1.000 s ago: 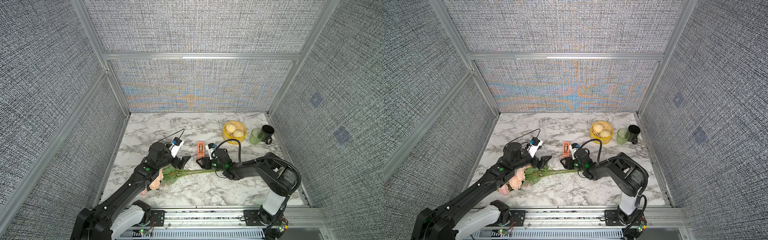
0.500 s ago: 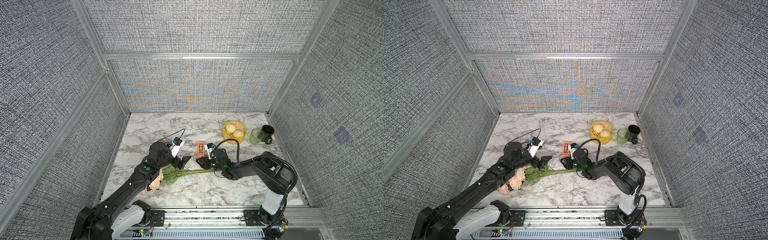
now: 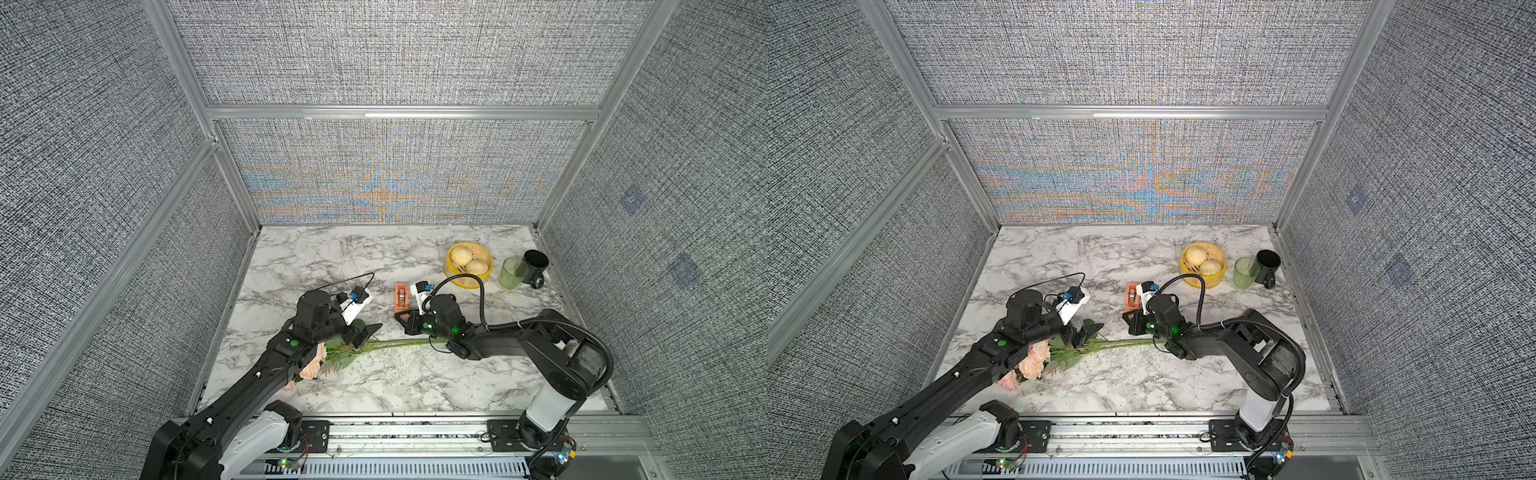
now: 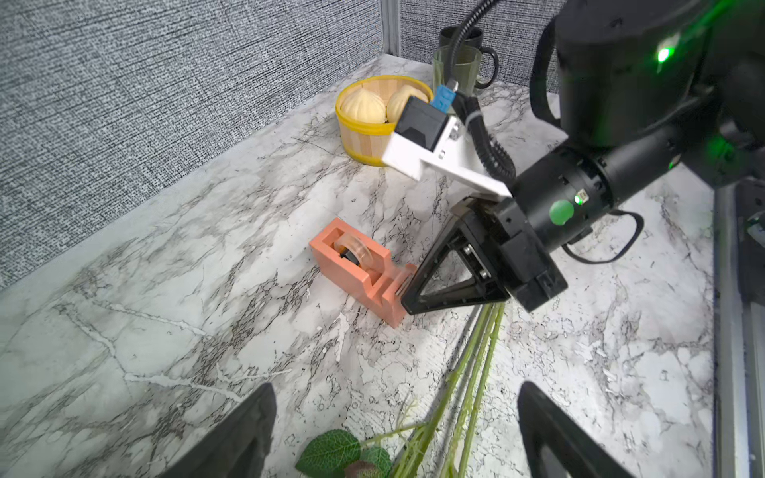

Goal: Wrap bouquets with tape
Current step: Pull the tape from the tape cutter.

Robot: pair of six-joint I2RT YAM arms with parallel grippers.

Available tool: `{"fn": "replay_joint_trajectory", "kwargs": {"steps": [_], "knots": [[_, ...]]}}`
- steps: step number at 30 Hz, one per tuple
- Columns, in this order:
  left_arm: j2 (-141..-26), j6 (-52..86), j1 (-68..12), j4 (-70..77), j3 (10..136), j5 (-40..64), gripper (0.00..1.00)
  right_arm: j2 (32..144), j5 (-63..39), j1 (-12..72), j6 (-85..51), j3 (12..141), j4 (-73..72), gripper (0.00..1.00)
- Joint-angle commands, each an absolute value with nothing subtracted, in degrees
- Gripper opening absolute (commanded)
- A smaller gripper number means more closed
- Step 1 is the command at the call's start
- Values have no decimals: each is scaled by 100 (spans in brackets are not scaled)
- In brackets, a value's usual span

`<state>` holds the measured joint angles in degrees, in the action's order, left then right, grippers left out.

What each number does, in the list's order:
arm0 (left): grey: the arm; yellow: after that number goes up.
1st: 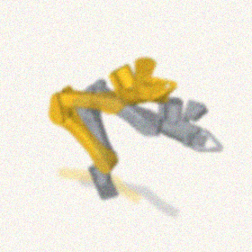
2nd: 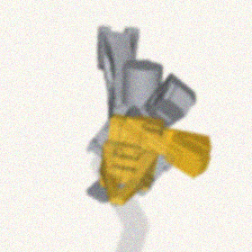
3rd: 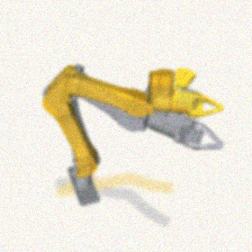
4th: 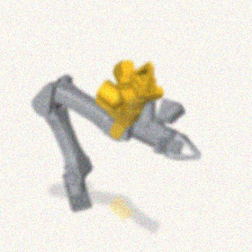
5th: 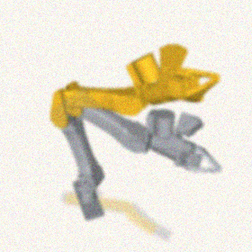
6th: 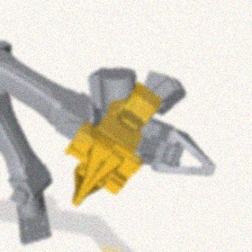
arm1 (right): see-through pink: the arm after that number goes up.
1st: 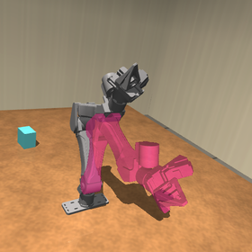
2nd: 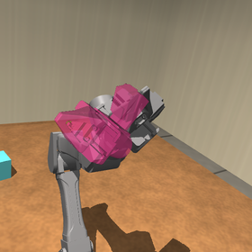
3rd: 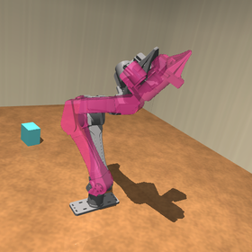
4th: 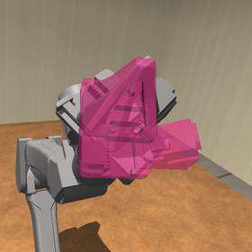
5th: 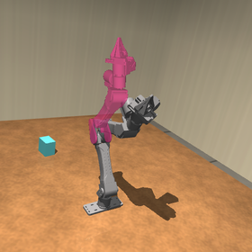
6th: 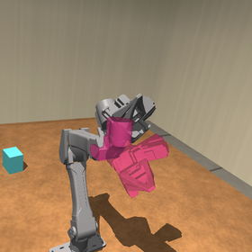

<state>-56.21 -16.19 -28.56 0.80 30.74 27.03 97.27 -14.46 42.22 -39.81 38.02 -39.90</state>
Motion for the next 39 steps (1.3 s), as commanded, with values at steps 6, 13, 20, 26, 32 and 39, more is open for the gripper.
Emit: {"fn": "replay_joint_trajectory", "kwargs": {"steps": [6, 13, 20, 26, 32, 39], "knots": [[-5291, -2847, -2878, 667, 2519, 3718, 93, 9252, -1566, 4211, -3864, 4335, -2866, 0], [-5169, -3321, -3105, 554, 2374, 3574, 93, 9072, -1721, 4192, -4052, 4579, -2405, 0], [-5229, -3717, -3286, 279, 2473, 3357, 92, 8865, -1753, 4193, -4094, 4632, -2157, 0], [-5192, -4047, -3592, -227, 2586, 2939, 91, 8653, -1747, 4193, -4214, 4644, -1912, 0], [-5356, -4343, -3775, -385, 2479, 2544, 91, 8519, -1707, 4192, -4298, 4693, -1611, 0], [-6130, -4870, -3911, -480, 2600, 2017, 89, 8535, -1589, 4192, -4355, 4656, -1594, 0]]}}
